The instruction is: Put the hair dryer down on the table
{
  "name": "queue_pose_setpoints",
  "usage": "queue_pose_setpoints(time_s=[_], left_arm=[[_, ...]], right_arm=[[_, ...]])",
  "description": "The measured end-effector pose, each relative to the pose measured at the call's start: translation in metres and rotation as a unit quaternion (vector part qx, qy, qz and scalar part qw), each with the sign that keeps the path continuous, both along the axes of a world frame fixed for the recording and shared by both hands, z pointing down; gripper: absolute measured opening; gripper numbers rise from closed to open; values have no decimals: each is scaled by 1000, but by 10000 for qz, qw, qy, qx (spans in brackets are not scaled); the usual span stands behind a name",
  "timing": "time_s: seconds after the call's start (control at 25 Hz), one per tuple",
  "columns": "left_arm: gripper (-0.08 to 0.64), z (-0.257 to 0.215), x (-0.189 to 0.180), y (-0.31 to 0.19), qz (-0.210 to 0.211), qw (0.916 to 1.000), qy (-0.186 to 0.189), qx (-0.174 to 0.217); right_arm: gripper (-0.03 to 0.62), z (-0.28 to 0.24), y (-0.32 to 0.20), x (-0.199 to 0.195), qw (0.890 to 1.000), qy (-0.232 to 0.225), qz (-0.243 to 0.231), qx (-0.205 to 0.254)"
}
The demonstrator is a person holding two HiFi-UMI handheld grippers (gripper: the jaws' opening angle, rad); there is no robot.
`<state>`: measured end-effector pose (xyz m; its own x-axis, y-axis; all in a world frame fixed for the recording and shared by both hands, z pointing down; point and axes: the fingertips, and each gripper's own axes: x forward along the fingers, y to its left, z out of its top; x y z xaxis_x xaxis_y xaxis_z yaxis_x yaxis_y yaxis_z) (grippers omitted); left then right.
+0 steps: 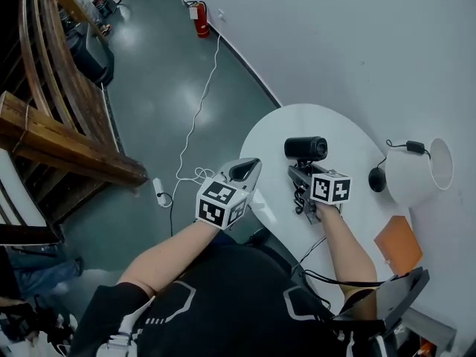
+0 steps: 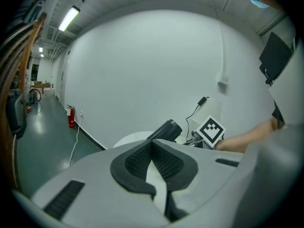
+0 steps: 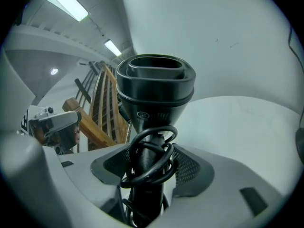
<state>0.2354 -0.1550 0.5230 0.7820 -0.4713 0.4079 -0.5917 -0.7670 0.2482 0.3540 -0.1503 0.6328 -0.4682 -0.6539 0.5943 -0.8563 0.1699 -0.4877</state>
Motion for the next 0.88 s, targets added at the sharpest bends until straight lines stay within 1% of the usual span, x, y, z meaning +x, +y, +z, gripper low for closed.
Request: queue_pose_setpoints(time_s=[0.12,0.32,0.56,0.88], left_arm=[[6,6,-12,-8,-171,9998,-35,-63],[6,21,-27,-19,-467,9986,-129,-224],[6,32,-39,-22,-552,9977,-232,-308],[6,48,-53,-29,-705,9957,-315,-520]], right_arm=[[279,9,-11,-13,9997,3,-205,-137],[279,22,-28,-37,9974,-151,-608,-353],[279,39,-45,-57,9941,-189,-911,-564],[279,56,-64,-74,9886,-438,-1177,-832]])
